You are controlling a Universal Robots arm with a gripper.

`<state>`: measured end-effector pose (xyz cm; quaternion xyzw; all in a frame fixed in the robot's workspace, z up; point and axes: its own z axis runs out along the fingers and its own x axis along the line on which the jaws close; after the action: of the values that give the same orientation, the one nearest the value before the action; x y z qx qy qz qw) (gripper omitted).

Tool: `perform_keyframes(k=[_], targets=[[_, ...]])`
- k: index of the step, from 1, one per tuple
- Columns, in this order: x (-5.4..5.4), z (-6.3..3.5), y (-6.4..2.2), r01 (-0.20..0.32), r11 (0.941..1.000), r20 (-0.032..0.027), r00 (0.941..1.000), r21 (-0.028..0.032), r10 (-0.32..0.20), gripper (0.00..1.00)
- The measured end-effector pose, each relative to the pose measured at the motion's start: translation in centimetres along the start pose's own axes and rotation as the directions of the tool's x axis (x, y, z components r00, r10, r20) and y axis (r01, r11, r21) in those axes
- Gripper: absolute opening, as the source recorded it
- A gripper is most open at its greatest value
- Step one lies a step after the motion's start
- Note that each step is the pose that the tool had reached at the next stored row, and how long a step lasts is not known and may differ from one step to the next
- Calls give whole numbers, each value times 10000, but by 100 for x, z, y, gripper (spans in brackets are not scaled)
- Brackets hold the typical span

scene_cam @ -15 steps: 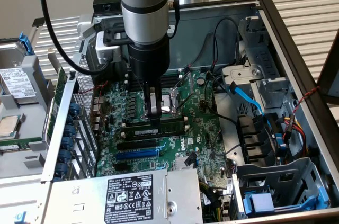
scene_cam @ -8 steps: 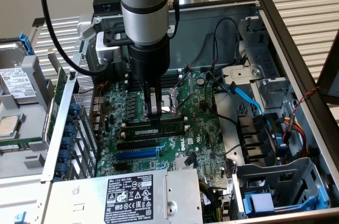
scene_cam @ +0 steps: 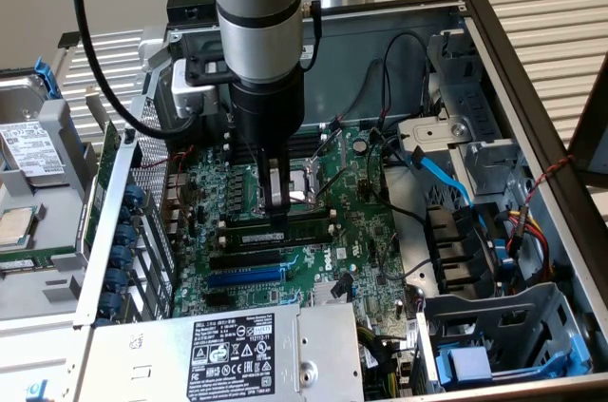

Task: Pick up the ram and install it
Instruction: 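Press down the ram until it locks into place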

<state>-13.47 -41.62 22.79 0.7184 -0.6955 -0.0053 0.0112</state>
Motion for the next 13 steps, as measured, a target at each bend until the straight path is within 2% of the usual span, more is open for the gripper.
perform_keyframes(k=[6,9,13], targets=[[4,8,4,9,10000,-4,10000,-3,-9,11],[2,-5,3,8,10000,14,10000,8,-8,11],[4,-145,7,13,10000,3,10000,2,-13,11]])
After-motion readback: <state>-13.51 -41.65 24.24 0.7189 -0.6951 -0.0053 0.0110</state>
